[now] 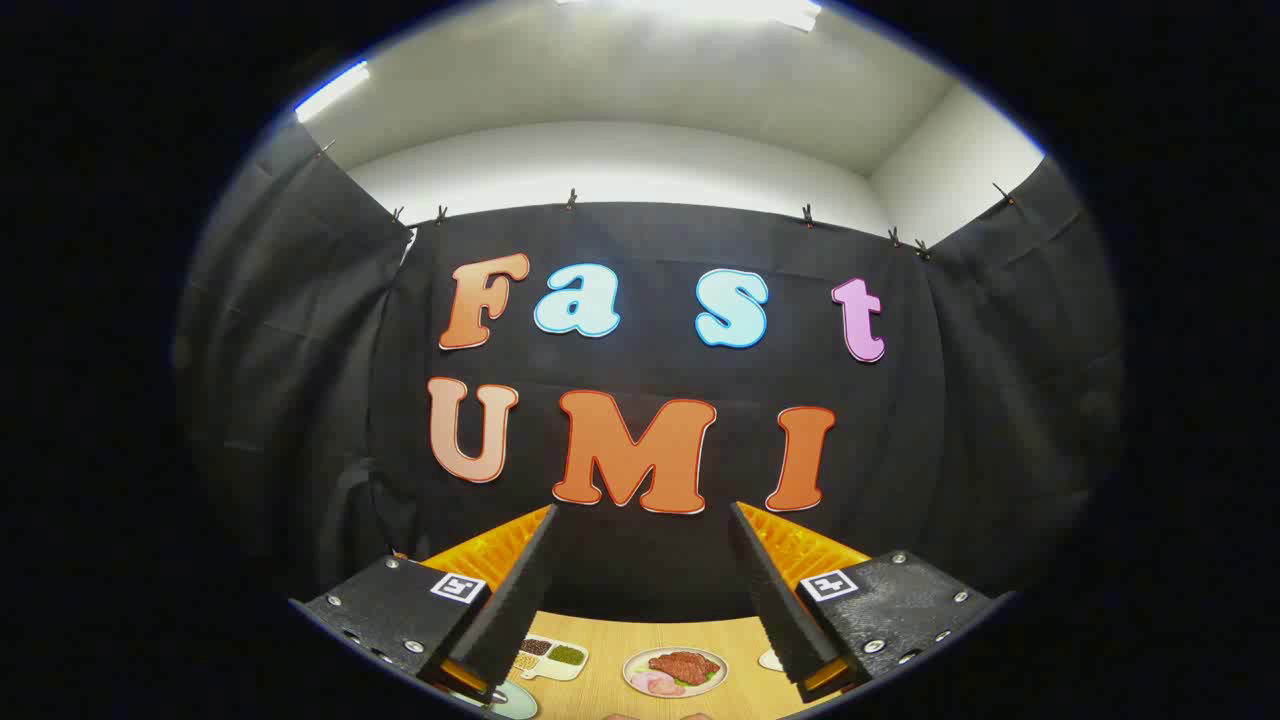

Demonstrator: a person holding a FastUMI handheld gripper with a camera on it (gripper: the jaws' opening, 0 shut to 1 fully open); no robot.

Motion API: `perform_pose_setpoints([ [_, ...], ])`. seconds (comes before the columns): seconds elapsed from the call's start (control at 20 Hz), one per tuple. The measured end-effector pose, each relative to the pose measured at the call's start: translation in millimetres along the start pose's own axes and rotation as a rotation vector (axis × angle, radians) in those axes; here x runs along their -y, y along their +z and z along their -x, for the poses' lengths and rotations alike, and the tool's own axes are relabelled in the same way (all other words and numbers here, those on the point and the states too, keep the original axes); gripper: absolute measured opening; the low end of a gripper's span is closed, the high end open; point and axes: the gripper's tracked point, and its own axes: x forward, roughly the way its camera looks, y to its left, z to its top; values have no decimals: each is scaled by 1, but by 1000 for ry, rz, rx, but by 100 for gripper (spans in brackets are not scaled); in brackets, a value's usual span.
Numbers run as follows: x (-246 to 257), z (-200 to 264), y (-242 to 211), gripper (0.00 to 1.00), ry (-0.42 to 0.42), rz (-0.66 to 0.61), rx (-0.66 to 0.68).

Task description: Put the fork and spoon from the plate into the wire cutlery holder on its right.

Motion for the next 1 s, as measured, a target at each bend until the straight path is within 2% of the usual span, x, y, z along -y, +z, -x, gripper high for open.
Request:
perform_pose_setpoints([
  [0.3,-15,0,0,98,36,8,-4],
  [0.7,-32,-9,-5,98,33,-14,-24],
  [0.85,-54,-9,-32,98,66,-23,-92],
  [1.0,-82,-9,-81,98,113,-23,-230],
])
